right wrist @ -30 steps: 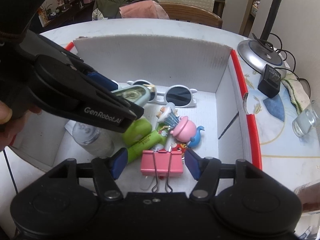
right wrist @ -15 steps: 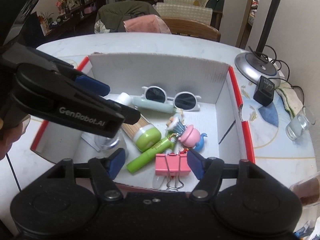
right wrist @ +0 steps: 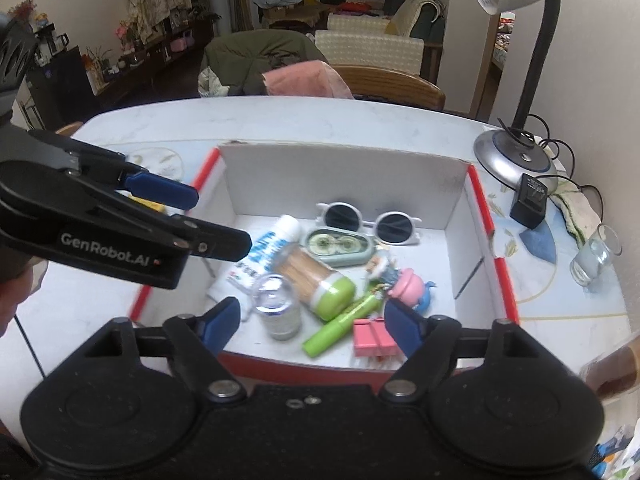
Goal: Organize rigid objects
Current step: 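Move both tools back toward the yellow box and teal case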
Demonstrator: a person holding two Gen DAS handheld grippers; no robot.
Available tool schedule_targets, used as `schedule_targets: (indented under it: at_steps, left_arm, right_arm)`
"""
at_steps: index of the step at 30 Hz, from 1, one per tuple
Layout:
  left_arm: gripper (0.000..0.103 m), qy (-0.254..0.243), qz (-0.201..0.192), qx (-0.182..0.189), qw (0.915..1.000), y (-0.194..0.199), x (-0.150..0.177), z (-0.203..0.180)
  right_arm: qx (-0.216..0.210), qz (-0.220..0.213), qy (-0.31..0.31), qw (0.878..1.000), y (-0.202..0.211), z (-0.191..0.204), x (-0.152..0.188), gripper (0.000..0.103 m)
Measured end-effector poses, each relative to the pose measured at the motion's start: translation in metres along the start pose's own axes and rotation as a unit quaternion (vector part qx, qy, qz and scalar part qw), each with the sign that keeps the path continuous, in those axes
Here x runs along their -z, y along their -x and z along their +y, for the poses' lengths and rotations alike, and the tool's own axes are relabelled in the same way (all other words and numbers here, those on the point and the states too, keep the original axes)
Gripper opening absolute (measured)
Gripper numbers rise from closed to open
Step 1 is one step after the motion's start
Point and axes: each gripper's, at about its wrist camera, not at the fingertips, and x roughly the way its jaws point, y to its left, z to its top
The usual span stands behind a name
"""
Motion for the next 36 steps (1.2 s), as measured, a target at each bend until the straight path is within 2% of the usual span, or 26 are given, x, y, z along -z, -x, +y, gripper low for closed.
schedule_targets:
  at_steps: [3, 9, 11, 14, 16, 18, 27, 36]
  left_arm:
    - [0.079, 0.008, -0.011, 0.001, 0.9999, 0.017, 0.008, 0.011]
    - [0.080, 0.021, -0.012, -0.010, 0.9997, 0.043, 0.030, 0.042]
    - [0.085, 0.026, -0.010, -0.015, 0.9995, 0.051, 0.039, 0.054]
    - [0.085, 0.035, -0.010, -0.018, 0.9992, 0.062, 0.053, 0.076]
    - [0.089, 0.045, -0.012, -0.017, 0.9988, 0.069, 0.061, 0.090]
    - [0.103, 0.054, -0.018, -0.019, 0.9982, 0.075, 0.069, 0.104]
    - [0.103, 0.097, -0.039, -0.044, 0.9935, 0.086, 0.095, 0.168]
    - [0.103, 0.109, -0.049, -0.071, 0.9903, 0.066, 0.122, 0.211]
  right_arm:
    - [-0.011, -0.002, 0.002, 1.000, 0.008, 0.016, 0.000, 0.086]
    - [-0.034, -0.002, 0.004, 0.999, 0.016, 0.050, -0.002, 0.091]
    - [-0.040, -0.002, 0.007, 0.999, 0.017, 0.063, -0.003, 0.092]
    - [-0.053, -0.004, 0.011, 0.999, 0.018, 0.081, -0.006, 0.097]
    - [-0.059, -0.004, 0.012, 0.998, 0.016, 0.092, -0.008, 0.098]
    - [-0.065, -0.005, 0.012, 0.998, 0.013, 0.103, -0.011, 0.099]
    - [-0.072, -0.012, 0.004, 0.997, -0.010, 0.146, -0.027, 0.102]
    - [-0.050, -0.004, 0.012, 0.999, -0.051, 0.175, -0.058, 0.102]
